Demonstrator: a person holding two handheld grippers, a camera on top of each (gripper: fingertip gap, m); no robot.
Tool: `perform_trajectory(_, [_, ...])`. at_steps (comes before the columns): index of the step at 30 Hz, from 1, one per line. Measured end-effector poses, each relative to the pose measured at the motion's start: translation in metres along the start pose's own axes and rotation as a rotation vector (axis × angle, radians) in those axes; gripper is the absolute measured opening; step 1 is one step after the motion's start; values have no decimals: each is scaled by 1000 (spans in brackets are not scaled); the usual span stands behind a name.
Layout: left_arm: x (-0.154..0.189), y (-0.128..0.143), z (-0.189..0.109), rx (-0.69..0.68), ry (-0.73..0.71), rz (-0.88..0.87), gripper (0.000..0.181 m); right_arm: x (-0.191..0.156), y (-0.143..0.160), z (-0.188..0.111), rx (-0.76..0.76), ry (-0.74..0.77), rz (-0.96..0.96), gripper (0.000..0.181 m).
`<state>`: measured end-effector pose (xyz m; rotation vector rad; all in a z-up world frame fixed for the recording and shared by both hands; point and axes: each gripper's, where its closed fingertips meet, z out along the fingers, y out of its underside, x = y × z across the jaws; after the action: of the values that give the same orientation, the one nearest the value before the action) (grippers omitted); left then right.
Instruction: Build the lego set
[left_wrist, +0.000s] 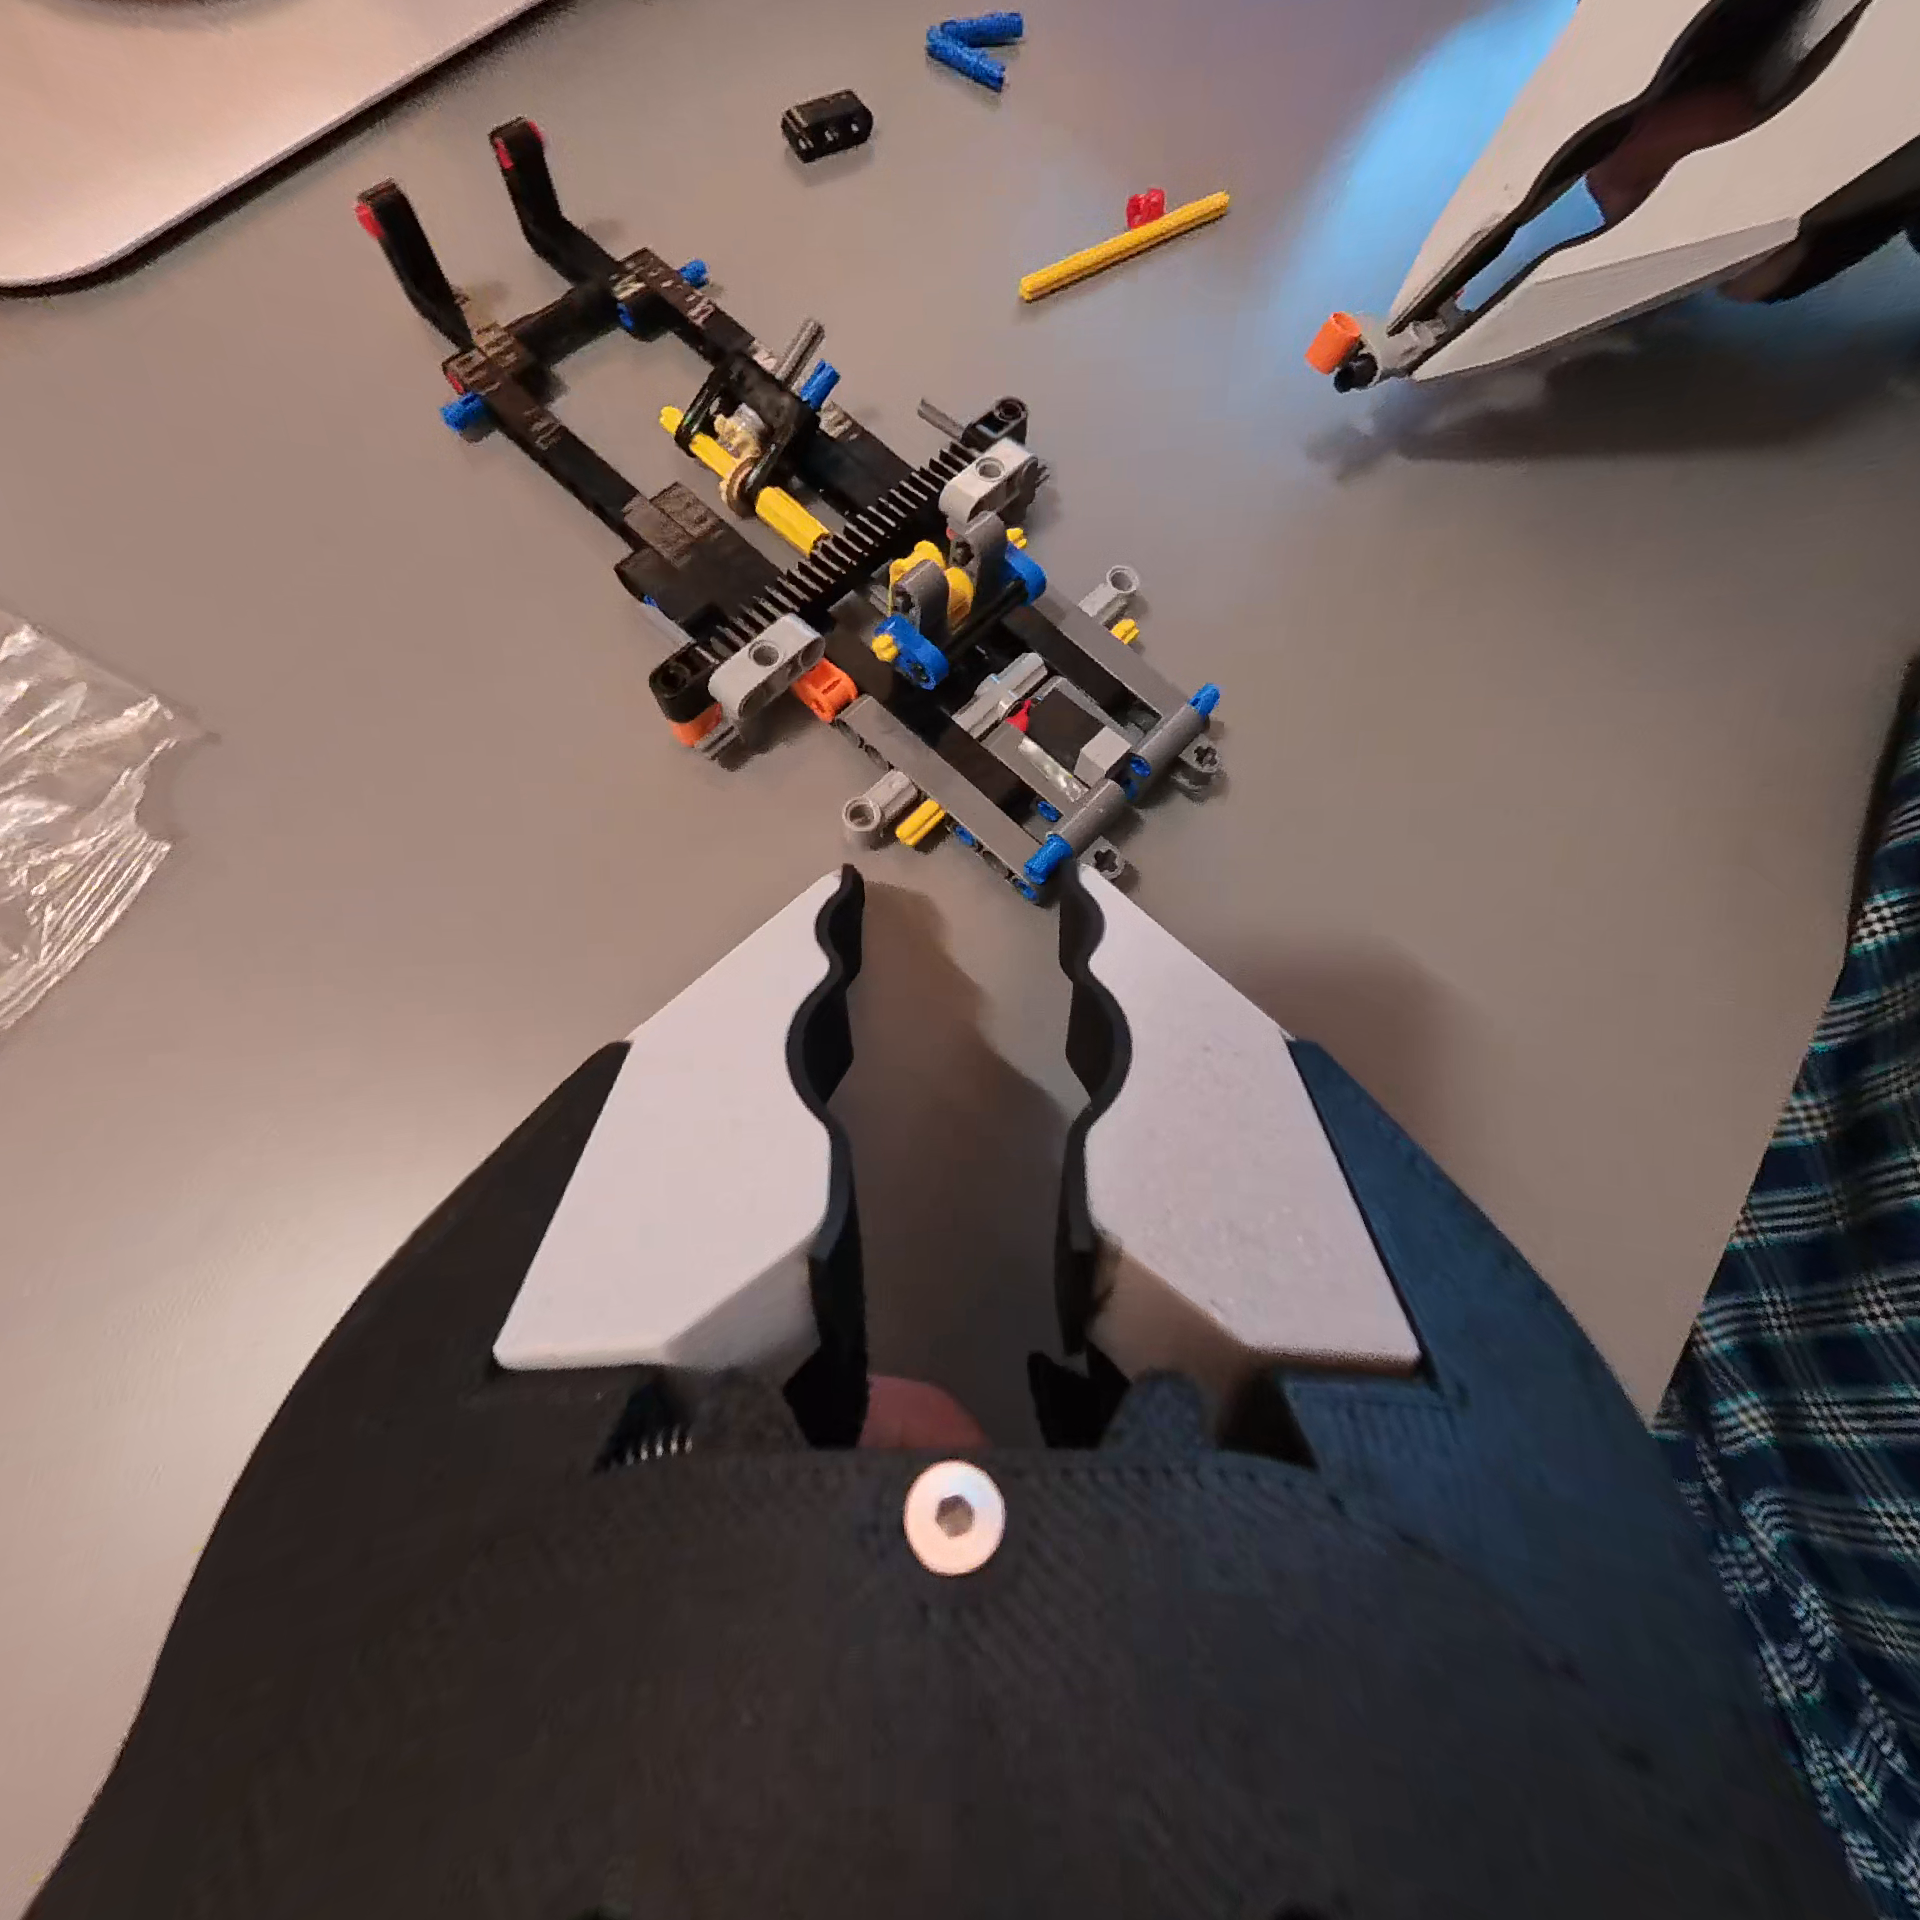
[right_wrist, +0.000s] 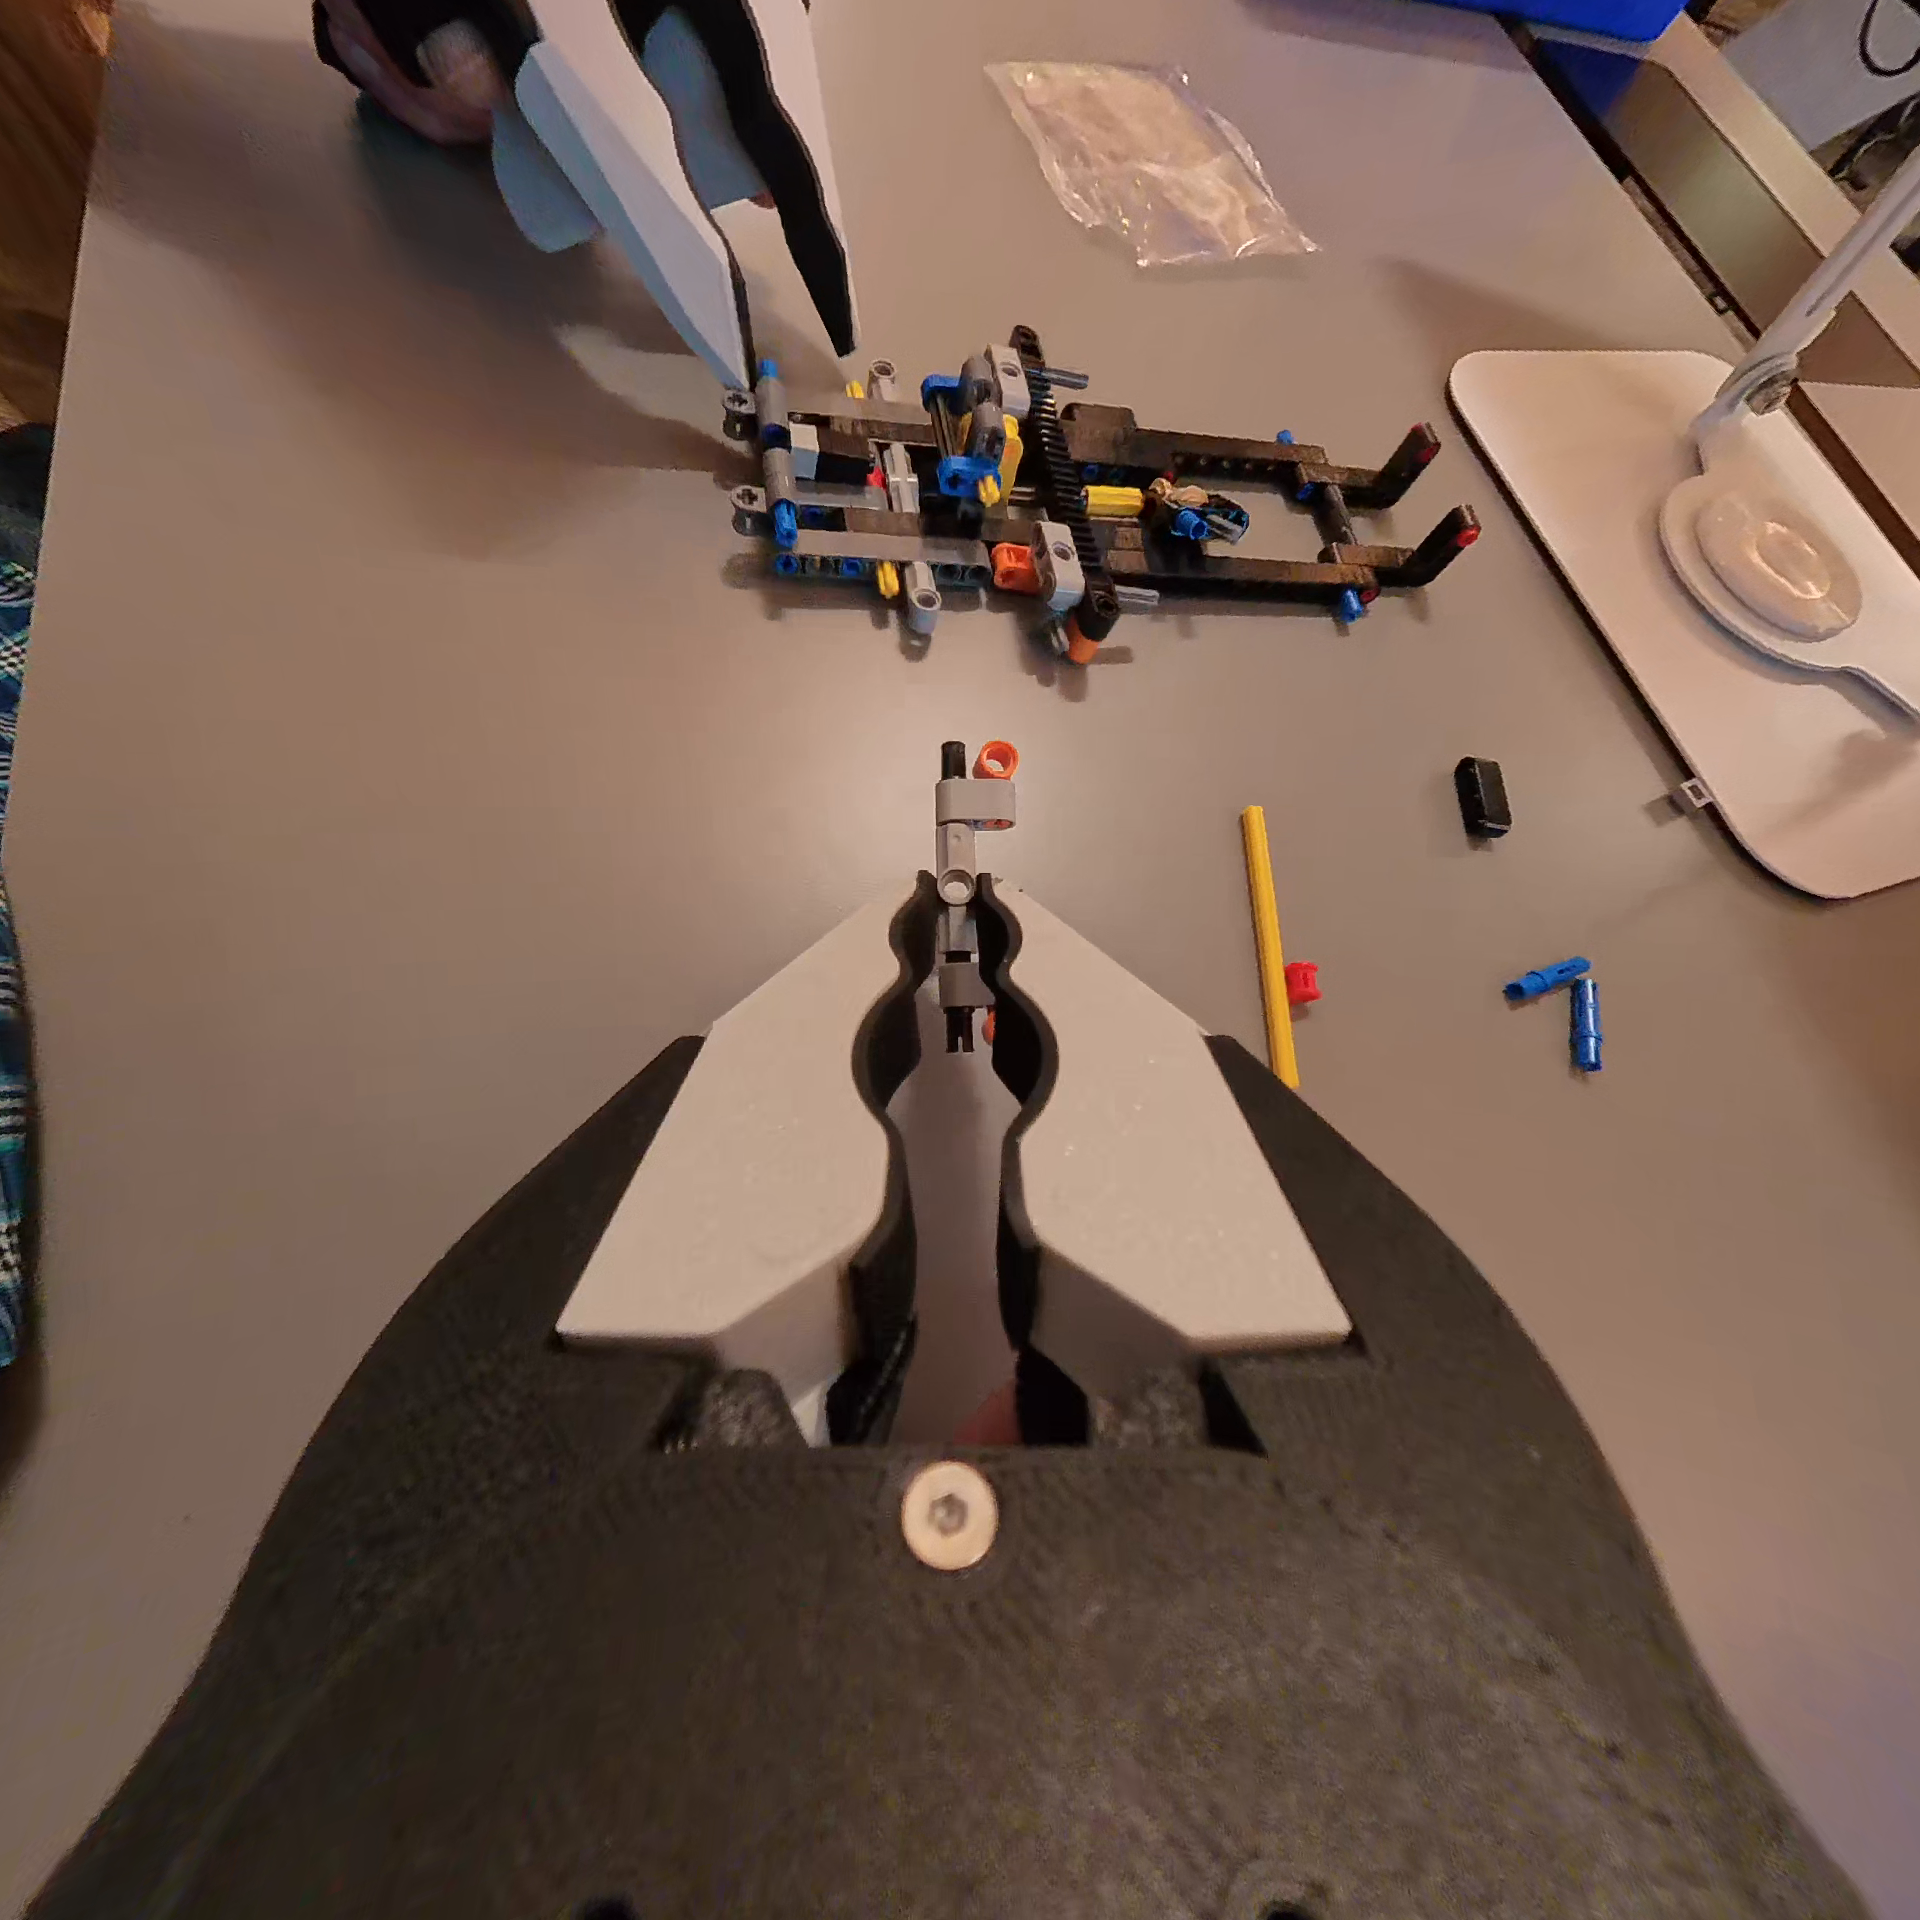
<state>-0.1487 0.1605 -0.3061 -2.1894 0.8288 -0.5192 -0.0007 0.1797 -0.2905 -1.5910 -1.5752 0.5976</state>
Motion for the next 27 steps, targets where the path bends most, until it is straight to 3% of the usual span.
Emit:
perform_trajectory(10, [-4, -10, -5, 77, 38, -72, 38, 6, 2, -2, 3, 19, -1, 4])
perform_trajectory(27, [-9, -11, -6, 86, 24, -107, 43, 10, 7, -1, -4, 29, -3, 4])
